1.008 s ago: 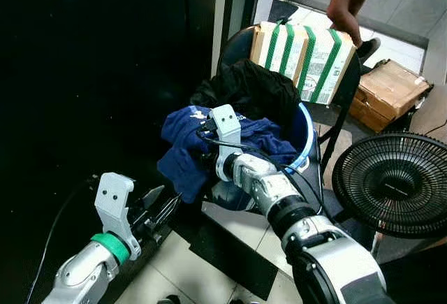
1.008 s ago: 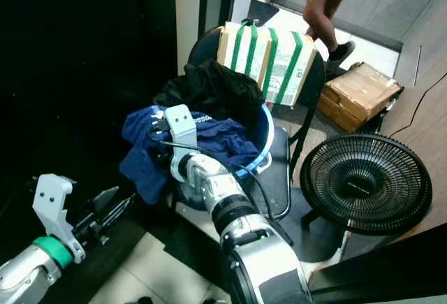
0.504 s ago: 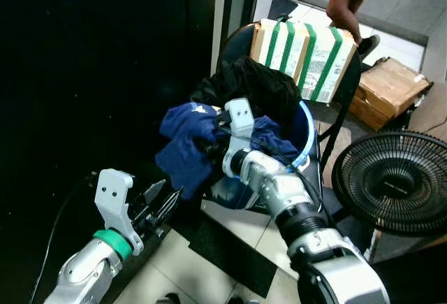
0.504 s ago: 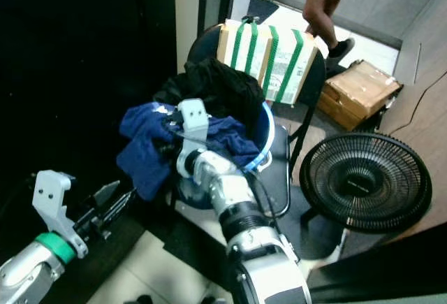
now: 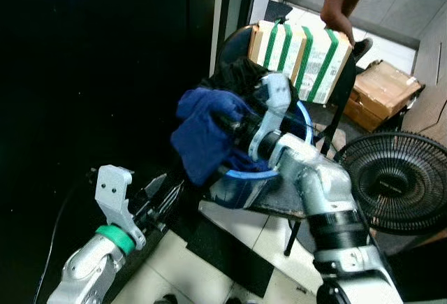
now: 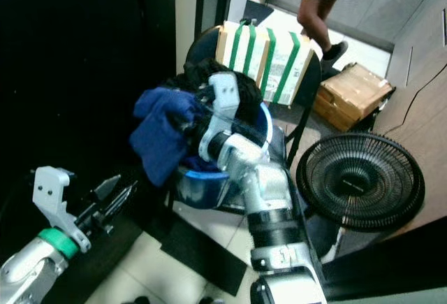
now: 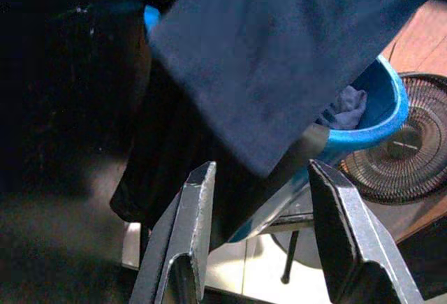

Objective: Clothes washing

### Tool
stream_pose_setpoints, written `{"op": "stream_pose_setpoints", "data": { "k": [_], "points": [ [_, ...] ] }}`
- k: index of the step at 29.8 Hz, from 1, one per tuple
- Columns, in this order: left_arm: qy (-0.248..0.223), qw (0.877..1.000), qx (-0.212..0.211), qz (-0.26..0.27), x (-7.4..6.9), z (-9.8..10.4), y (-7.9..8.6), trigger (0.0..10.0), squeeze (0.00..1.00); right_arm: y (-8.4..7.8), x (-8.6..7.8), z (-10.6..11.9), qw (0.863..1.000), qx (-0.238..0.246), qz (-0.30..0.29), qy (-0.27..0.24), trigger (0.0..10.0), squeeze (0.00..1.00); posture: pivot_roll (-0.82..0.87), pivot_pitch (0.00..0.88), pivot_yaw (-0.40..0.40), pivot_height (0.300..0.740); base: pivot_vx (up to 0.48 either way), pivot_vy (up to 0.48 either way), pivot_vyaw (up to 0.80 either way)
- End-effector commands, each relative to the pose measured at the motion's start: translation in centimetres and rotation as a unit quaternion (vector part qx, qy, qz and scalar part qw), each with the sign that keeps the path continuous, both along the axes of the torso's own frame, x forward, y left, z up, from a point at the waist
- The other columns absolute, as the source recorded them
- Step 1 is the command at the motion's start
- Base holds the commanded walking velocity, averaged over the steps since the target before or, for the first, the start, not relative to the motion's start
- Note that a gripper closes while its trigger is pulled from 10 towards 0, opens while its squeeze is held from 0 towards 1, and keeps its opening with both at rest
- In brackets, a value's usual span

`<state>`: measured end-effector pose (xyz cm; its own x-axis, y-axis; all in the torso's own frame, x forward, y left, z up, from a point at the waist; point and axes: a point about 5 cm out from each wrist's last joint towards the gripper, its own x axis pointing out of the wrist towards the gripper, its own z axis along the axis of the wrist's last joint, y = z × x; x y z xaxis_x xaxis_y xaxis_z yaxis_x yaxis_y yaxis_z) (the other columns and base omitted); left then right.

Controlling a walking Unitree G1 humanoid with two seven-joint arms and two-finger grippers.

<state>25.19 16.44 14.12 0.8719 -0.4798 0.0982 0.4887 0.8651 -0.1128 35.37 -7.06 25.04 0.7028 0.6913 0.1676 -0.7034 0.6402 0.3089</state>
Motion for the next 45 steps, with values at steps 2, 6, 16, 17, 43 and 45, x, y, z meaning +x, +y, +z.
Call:
{"op": "stream_pose_setpoints", "data": {
  "k": [2,6,16,17,43,45],
  "points": [
    [0.001,1.0,-0.014,0.024,0.4,-0.1,0.8,10.0,0.0,-2.3,-0.1,6.2,0.99,0.101,-0.03,-0.094,0.0,0.0,0.07,0.071,-0.03,0.74,0.0,0.0,0.0],
    [-0.009,0.998,-0.033,0.051,1.0,0.3,1.5,10.0,0.0,-7.9,-0.2,12.9,0.942,0.223,-0.153,-0.197,0.0,0.0,0.08,0.061,-0.03,0.74,0.0,0.0,0.0],
    [-0.021,0.995,-0.053,0.087,1.6,0.7,2.4,10.0,0.0,-17.0,-3.0,19.8,0.844,0.237,-0.338,-0.343,0.0,0.0,0.09,0.047,-0.028,0.74,0.0,0.0,0.0],
    [-0.021,0.995,-0.053,0.087,1.6,0.7,2.4,10.0,0.0,-17.0,-3.0,19.8,0.844,0.237,-0.338,-0.343,0.0,0.0,0.09,0.047,-0.028,0.74,0.0,0.0,0.0],
    [-0.025,0.975,-0.037,0.218,3.0,1.1,4.7,10.0,0.0,-5.8,-0.5,-2.4,0.979,-0.025,-0.194,-0.057,10.0,0.0,0.11,0.032,-0.056,0.74,0.0,0.0,0.0],
    [-0.025,0.975,-0.037,0.218,3.0,1.1,4.7,10.0,0.0,-5.8,-0.5,-2.4,0.979,-0.025,-0.194,-0.057,10.0,0.0,0.11,0.032,-0.056,0.74,0.0,0.0,0.0]
  ]
}}
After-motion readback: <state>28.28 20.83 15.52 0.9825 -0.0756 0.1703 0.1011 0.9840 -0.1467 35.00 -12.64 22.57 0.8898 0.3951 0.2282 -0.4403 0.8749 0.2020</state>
